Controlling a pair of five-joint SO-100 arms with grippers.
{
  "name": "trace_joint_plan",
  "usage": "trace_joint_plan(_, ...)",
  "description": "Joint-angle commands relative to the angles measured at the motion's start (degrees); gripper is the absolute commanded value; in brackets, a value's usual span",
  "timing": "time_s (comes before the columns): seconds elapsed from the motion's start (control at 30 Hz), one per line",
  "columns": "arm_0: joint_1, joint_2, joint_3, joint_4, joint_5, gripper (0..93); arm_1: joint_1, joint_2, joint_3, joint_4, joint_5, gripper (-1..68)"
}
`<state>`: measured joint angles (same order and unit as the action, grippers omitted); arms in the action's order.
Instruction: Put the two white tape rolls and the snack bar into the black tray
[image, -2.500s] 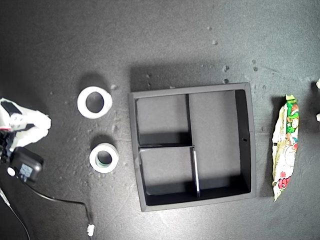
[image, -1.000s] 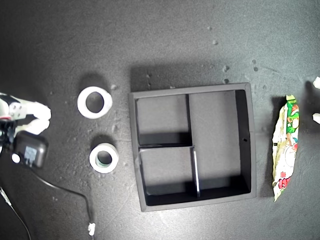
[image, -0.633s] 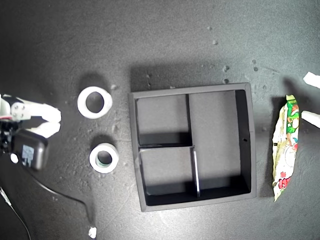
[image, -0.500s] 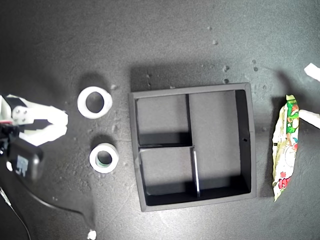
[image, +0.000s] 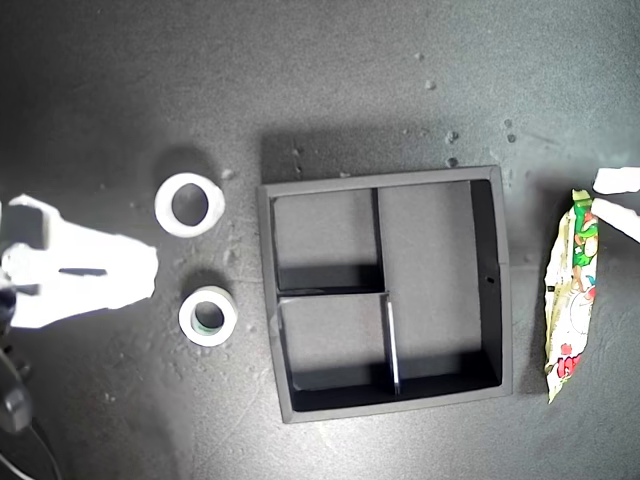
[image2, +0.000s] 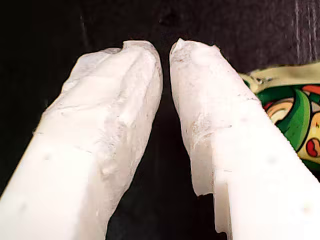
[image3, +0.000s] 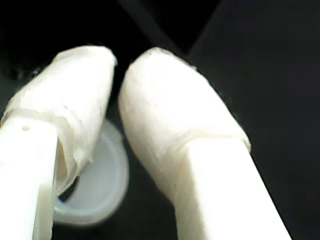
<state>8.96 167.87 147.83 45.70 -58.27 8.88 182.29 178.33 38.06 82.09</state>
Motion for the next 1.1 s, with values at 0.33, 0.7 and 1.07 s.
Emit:
trace_joint_plan(0.33,-2.3,-49.0,-25.1,6.2,1.5,13.9,-8.5,0.4,0.6,-10.7,-22.8,-0.3)
trace_joint_plan(0.7,-7.8,-55.9,-24.6,6.8,2.0,17.0,-9.1,0.4,0.6,-5.1,-18.6,-0.2)
trace_joint_plan(1.07,-8.6,-66.3,-27.9,6.1,2.6,12.1,-6.1,0.4,0.6,-4.7,-16.6,-0.5)
